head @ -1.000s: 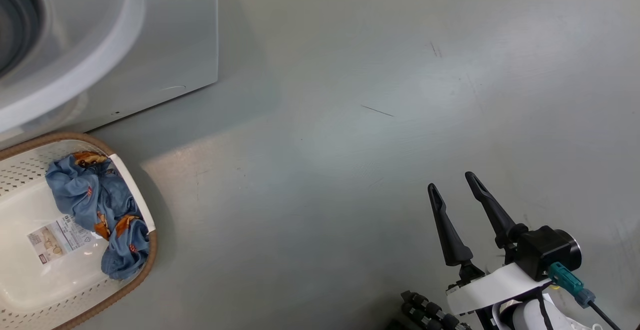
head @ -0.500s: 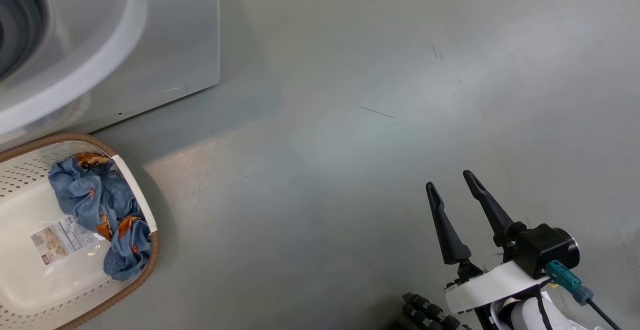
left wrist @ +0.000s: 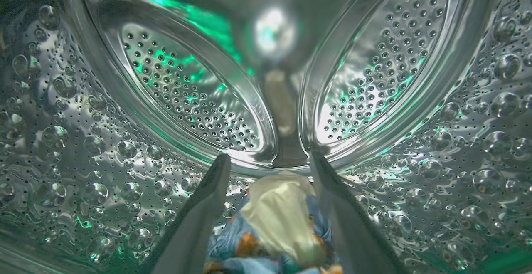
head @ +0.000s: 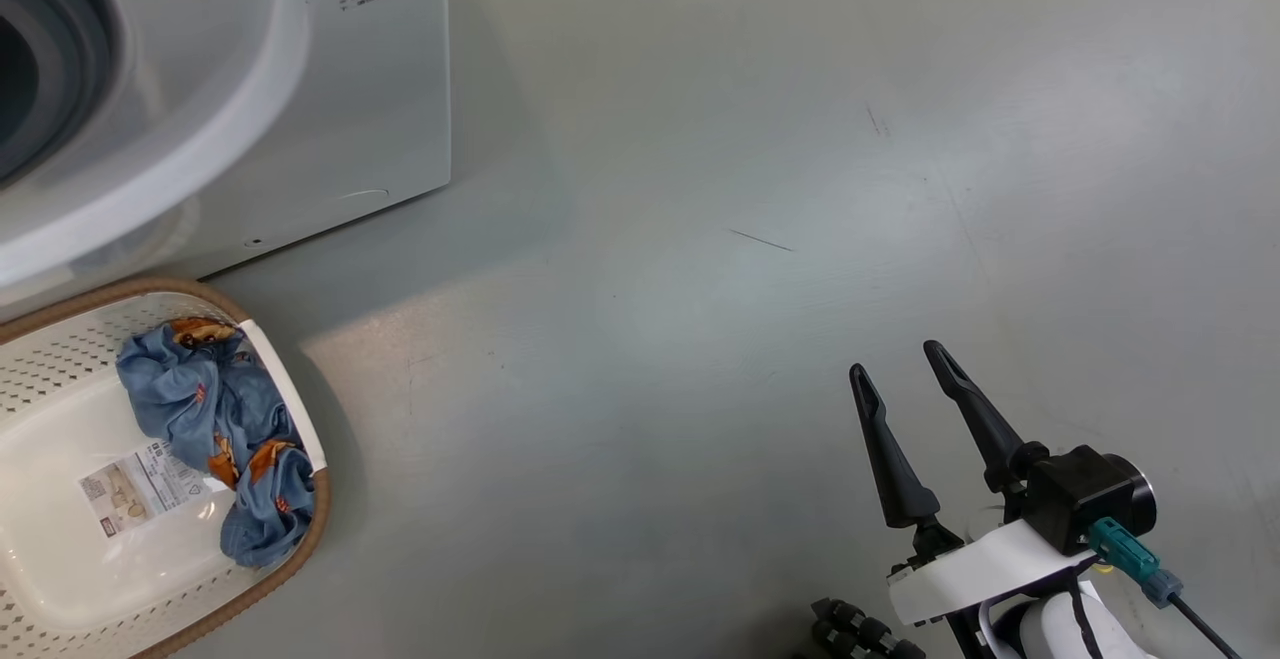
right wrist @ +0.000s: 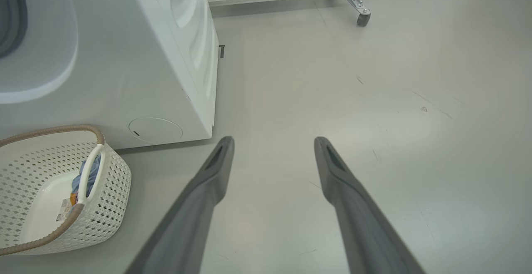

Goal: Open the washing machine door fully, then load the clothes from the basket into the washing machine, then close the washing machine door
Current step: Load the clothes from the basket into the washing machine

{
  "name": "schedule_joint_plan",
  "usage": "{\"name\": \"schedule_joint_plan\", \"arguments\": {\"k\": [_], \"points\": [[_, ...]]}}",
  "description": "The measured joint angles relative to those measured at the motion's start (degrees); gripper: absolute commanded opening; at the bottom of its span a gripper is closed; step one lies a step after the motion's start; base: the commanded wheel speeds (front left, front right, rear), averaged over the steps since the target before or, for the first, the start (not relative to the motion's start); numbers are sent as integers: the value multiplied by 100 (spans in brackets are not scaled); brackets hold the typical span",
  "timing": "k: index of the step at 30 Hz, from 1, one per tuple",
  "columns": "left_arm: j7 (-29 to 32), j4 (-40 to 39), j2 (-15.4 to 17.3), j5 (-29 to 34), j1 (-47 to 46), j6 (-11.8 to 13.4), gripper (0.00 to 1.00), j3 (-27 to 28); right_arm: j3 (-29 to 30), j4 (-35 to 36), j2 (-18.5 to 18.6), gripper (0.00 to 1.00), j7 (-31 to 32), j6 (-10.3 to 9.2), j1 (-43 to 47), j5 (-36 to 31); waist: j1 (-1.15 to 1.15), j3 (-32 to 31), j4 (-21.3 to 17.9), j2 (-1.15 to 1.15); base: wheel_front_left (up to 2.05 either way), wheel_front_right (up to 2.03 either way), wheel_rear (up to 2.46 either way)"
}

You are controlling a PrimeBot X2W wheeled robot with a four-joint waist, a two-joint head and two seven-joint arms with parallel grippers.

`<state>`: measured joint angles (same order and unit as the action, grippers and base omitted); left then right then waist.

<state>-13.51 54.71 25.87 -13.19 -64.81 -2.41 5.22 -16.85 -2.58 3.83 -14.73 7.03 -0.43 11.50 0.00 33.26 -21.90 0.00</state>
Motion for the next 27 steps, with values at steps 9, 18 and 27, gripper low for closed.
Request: {"name": "schedule_joint_plan", "arguments": {"k": [9,18,27], "points": [[34,235,-18,-1,-39,45,100,-3,0,-2,5,100,0,0,0,0,0,-51,15,0,0,0,0],[25,559,-225,-51,-85,86,100,22,63,-21,27,100,0,0,-2,1,0,-132,79,0,0,0,0],[-25,818,-371,-105,8,101,100,45,29,-59,32,100,-1,0,-30,1,0,-340,216,0,0,0,0]]}}
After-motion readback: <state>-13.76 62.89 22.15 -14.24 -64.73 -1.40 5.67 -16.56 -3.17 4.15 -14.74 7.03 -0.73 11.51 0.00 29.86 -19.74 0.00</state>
